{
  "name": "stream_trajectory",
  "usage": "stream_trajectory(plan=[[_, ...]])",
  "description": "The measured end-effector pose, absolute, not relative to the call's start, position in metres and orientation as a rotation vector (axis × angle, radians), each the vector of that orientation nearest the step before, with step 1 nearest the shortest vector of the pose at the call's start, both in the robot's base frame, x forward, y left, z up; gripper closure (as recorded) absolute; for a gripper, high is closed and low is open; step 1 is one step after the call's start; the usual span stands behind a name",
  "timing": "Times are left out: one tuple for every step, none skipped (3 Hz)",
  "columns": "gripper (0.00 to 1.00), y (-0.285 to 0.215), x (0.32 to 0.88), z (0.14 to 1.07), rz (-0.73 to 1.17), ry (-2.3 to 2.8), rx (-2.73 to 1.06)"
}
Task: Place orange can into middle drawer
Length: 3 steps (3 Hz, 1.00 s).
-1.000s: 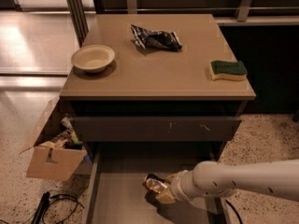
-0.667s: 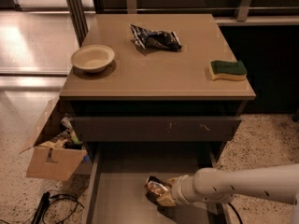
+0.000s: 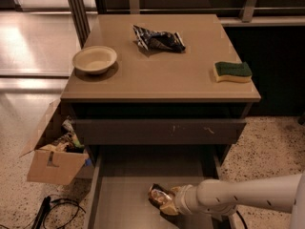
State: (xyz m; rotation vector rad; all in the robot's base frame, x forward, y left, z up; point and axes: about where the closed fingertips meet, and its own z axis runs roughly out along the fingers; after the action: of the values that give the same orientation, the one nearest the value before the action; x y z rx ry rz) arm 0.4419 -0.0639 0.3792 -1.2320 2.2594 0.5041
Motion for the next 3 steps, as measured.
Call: stream_trajectory(plan=[[0.81, -0.0637, 0.4418, 0.3787, 0.505, 2.260, -1.231], [0.58, -0.0637, 0.4417, 0.3787, 0.505, 2.260, -1.231], [0.35, -0.0637, 0.4417, 0.3787, 0.505, 2.260, -1.231]])
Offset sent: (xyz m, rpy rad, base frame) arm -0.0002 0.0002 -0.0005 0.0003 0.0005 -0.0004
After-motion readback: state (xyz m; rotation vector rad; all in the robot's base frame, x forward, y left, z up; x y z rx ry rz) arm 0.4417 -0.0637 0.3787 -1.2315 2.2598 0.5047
